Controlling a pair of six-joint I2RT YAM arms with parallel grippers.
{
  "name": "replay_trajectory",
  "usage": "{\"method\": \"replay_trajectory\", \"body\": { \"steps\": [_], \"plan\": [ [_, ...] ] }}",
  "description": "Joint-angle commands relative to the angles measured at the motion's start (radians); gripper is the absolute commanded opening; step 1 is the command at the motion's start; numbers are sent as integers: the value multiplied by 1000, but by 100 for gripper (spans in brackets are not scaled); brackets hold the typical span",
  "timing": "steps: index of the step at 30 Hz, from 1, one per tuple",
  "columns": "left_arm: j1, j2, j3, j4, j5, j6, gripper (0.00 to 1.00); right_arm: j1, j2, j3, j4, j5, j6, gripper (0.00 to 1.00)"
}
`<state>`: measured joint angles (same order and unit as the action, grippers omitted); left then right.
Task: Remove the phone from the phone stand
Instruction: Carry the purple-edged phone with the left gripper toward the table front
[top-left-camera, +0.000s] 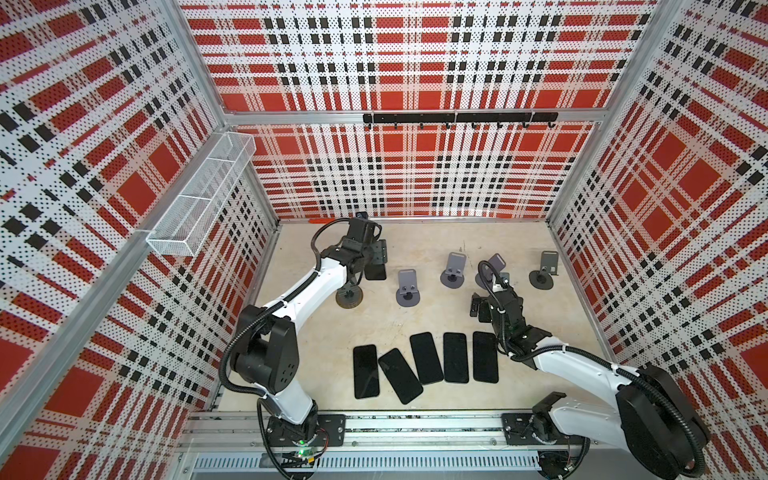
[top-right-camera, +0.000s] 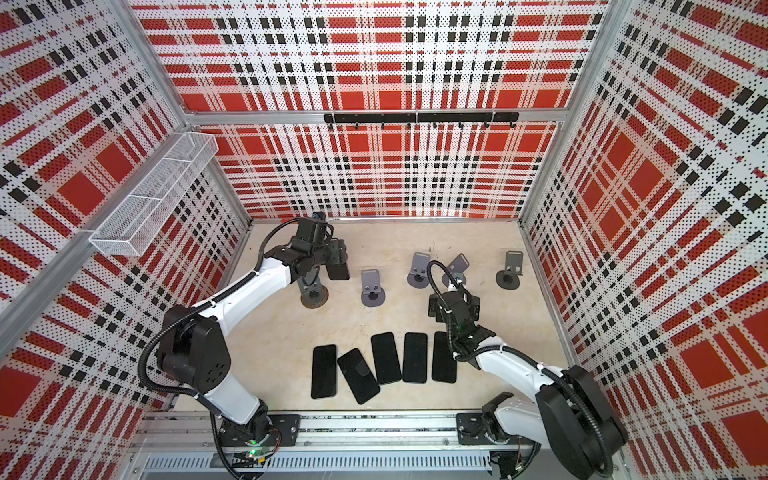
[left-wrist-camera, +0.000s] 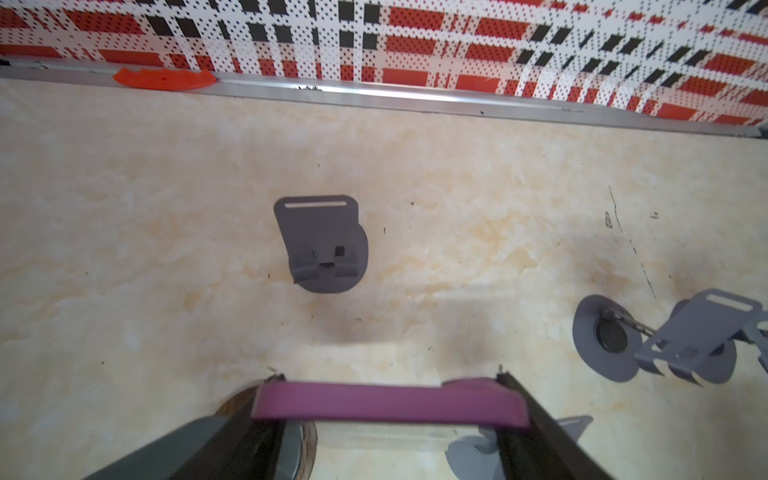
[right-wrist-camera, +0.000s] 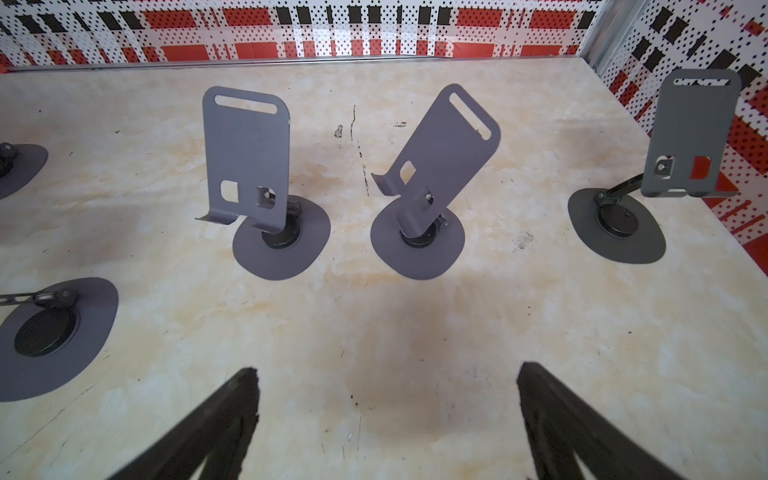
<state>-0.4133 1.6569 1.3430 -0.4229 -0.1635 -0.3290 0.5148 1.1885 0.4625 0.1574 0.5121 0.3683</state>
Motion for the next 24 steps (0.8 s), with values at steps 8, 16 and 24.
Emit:
{"method": "replay_trajectory", "body": {
  "steps": [8,16,24],
  "plan": [
    [-19,-101,-121,-16,19,-3,60,-2,-13,16,-12,1,7,100],
    [-28,-116,-240,12,74,-69,59,-2,-10,18,-13,-1,9,100],
    [-72,-69,-276,30,73,-89,59,-1,-13,18,-16,3,10,100]
  ]
}}
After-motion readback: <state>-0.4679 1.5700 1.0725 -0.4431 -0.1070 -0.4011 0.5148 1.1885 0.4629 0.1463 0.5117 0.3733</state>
